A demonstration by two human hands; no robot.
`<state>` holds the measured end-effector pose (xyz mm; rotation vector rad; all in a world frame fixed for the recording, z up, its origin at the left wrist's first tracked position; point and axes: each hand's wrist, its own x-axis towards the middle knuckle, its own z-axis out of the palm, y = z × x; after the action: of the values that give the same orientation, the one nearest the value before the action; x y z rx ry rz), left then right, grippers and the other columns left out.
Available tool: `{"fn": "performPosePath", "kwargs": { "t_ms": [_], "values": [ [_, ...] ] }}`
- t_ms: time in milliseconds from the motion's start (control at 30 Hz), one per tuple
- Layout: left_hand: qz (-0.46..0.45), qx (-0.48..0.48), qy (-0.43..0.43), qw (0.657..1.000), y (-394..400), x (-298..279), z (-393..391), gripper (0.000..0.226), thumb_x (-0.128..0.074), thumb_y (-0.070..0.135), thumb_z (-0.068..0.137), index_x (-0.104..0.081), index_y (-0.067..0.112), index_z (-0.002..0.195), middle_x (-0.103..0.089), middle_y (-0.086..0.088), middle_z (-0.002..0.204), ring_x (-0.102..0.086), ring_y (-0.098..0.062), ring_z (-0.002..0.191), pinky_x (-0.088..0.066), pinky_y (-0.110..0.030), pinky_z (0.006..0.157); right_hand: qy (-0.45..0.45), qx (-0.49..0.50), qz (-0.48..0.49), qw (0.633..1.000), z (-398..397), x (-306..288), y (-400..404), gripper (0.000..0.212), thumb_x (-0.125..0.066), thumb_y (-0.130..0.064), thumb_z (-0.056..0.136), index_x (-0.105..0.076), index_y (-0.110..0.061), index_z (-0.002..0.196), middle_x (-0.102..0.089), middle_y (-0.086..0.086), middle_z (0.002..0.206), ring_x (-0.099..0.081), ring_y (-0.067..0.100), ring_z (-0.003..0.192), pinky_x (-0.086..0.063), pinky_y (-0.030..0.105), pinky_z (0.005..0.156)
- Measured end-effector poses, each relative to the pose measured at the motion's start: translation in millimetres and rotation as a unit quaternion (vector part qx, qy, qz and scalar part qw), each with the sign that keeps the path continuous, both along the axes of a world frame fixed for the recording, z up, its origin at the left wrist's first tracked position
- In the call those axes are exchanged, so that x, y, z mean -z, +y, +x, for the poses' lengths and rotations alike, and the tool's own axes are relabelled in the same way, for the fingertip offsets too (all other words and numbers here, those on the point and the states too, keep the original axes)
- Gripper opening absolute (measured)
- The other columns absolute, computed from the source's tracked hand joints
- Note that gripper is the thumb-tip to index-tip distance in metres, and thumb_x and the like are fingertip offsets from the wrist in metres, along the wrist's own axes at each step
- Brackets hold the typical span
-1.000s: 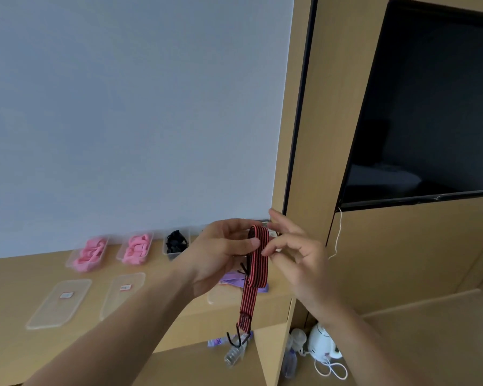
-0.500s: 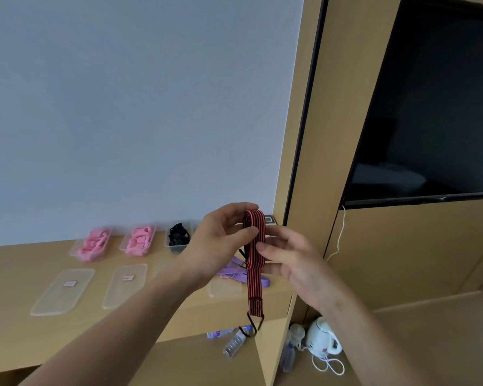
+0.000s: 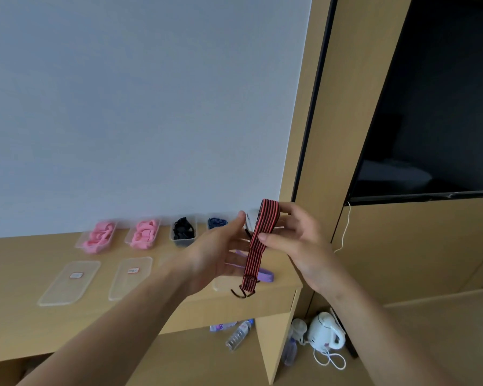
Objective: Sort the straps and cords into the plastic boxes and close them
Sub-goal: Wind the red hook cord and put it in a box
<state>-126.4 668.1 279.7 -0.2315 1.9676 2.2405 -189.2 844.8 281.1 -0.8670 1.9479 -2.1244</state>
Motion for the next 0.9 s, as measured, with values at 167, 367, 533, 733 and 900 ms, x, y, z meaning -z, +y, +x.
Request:
{"fn": "performPosePath", "kwargs": {
  "t_ms": [167,367,533,733,900],
  "values": [
    [0.036,0.043,-0.034,0.998,-4.1,-3.2,-0.9,0.080,-0.058,0.074,0.085,-0.067,0.003,0.120,-0.070,-0.027,0.115,-0.072,-0.046,0.097,-0.060,-0.047,0.075,0.072,0.030,0.019,0.997,-1.1,5.8,4.4,0.048,-0.083,-0.013,0.069,-0.065,-0.030,0.111,-0.075,0.001,0.104,-0.073,0.021,0.099,-0.056,0.044,0.093],
    [0.055,0.012,0.007,0.998,-4.8,-3.5,-8.1,0.037,-0.070,0.043,0.089,-0.079,0.009,0.101,-0.073,-0.024,0.100,-0.073,-0.042,0.091,-0.060,-0.052,0.082,0.208,0.063,0.085,0.972,9.1,16.3,2.2,0.048,-0.082,0.001,0.072,-0.066,-0.029,0.106,-0.072,-0.010,0.105,-0.069,0.017,0.104,-0.055,0.043,0.094],
    [0.070,0.027,0.016,0.997,-7.9,3.0,-11.0,0.023,-0.064,0.021,0.096,-0.078,0.007,0.108,-0.074,-0.023,0.106,-0.072,-0.042,0.101,-0.059,-0.053,0.089,0.220,0.061,0.124,0.966,12.1,21.6,3.5,0.047,-0.073,0.013,0.073,-0.070,-0.019,0.107,-0.072,-0.012,0.113,-0.066,0.012,0.113,-0.055,0.042,0.094],
    [0.065,-0.011,0.007,0.998,-13.2,7.5,-12.5,0.029,-0.066,0.007,0.090,-0.072,-0.001,0.117,-0.063,-0.035,0.125,-0.064,-0.051,0.113,-0.056,-0.058,0.093,0.239,0.047,0.140,0.960,24.4,29.7,5.4,0.053,-0.057,0.018,0.078,-0.072,-0.017,0.114,-0.061,-0.023,0.131,-0.059,0.001,0.122,-0.052,0.013,0.087],
    [0.136,-0.070,-0.028,0.988,-17.3,12.6,-15.7,0.014,-0.067,0.007,0.089,-0.079,0.001,0.093,-0.070,-0.022,0.098,-0.072,-0.037,0.084,-0.061,-0.044,0.074,0.284,-0.006,0.249,0.926,29.4,45.3,7.6,0.100,-0.062,0.011,0.075,-0.028,-0.037,0.155,-0.026,-0.020,0.161,-0.024,-0.002,0.148,-0.028,0.011,0.112]
  ]
}}
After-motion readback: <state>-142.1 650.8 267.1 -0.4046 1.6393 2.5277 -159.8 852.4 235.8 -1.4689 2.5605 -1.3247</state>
